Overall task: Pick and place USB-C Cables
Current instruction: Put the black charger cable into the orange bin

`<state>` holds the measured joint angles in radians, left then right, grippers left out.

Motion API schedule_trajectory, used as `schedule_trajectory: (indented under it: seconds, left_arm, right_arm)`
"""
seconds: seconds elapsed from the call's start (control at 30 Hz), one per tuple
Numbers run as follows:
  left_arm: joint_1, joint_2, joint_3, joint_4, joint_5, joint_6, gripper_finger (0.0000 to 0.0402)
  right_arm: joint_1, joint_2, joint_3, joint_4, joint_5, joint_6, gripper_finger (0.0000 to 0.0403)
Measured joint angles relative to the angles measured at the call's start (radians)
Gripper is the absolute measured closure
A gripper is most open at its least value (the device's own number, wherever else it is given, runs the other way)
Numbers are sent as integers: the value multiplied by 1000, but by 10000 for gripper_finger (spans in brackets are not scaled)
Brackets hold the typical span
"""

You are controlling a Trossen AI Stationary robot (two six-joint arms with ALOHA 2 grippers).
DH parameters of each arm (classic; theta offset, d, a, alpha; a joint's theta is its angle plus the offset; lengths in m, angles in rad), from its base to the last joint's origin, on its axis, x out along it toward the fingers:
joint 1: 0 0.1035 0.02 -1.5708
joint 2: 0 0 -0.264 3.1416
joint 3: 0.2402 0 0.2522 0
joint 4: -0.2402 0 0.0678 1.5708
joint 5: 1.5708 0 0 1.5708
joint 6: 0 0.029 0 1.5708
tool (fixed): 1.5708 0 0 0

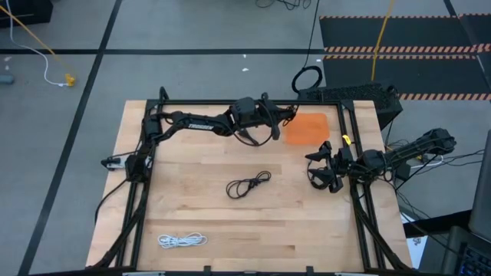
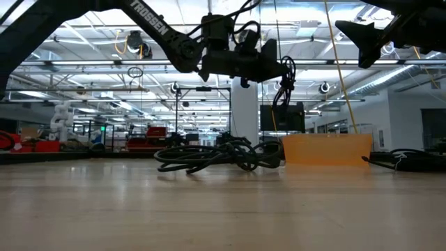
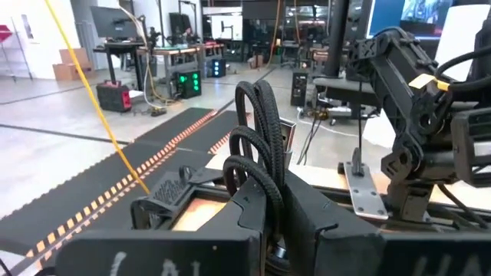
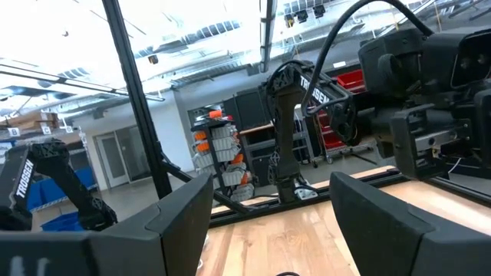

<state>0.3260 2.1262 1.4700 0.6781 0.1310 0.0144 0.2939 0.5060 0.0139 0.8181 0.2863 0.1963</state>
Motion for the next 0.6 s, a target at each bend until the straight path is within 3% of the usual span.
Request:
schedule_trajectory:
  seconds: [0.3,0.6]
  left_arm:
    - [-10,20,0,101,69,31,376]
    - [-18,124,78,144,90,-17,376]
  right_arm:
    - [0,0,0,0,0,0,149]
    - [0,0,0,0,0,0,149]
